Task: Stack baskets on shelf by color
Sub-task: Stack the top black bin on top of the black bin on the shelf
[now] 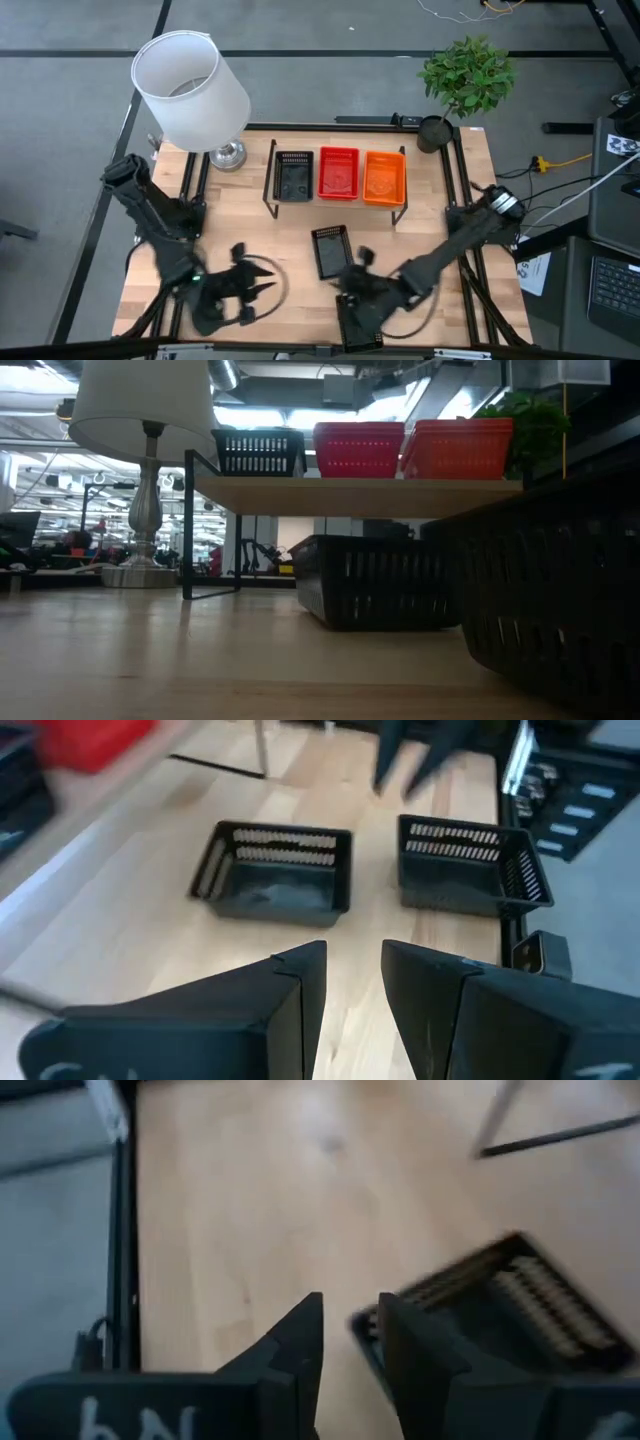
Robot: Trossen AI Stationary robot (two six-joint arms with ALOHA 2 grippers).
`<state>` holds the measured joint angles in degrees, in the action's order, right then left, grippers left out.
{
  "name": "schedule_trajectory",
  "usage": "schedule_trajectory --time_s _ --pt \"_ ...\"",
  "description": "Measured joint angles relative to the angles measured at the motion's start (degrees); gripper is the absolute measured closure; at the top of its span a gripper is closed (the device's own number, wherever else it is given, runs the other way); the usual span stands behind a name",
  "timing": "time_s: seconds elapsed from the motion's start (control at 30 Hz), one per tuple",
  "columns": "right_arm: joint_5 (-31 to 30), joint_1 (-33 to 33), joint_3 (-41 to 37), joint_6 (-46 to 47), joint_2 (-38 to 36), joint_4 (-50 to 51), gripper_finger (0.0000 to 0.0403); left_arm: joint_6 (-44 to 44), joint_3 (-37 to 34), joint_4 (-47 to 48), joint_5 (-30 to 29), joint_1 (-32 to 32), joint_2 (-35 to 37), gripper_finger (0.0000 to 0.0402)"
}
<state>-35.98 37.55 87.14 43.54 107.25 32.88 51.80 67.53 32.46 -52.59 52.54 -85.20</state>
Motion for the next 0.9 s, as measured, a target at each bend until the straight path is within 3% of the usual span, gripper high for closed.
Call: schedule_trajectory --time_s 0.1,0.17,0.3,0.4,0.57,0.73,0.9 --pt "-6.6 3.3 0.0 8.7 -3.2 8.4 0.0305 -9.8 0.0 -6.7 7.2 -5.8 -1.7 0.0310" --pt "-7.7 4.8 0.1 15.4 -4.0 14.2 0.0305 -13.8 0.0 -10.8 12.2 -9.6 -2.9 0.0308" --pt "-2.1 4.8 -0.6 28.3 -2.7 26.5 0.0306 -16.4 -0.1 -15.3 19.8 -14.0 -4.8 0.0304" --pt "2.9 3.1 -2.2 34.6 0.9 31.3 0.0307 -16.4 -0.1 -16.2 20.6 -14.2 -4.9 0.0304" --pt "5.4 -1.0 -4.3 39.8 6.0 32.1 0.0307 -16.0 -0.1 -16.5 20.6 -12.9 -4.9 0.0304" --pt "3.7 -5.8 -4.5 36.0 8.5 26.8 0.0307 -14.9 -0.1 -16.7 20.6 -11.4 -4.9 0.0304" --pt "3.9 -8.3 -4.4 11.7 8.5 2.7 0.0307 -14.9 -0.1 -16.7 20.4 -11.3 -4.9 0.0304"
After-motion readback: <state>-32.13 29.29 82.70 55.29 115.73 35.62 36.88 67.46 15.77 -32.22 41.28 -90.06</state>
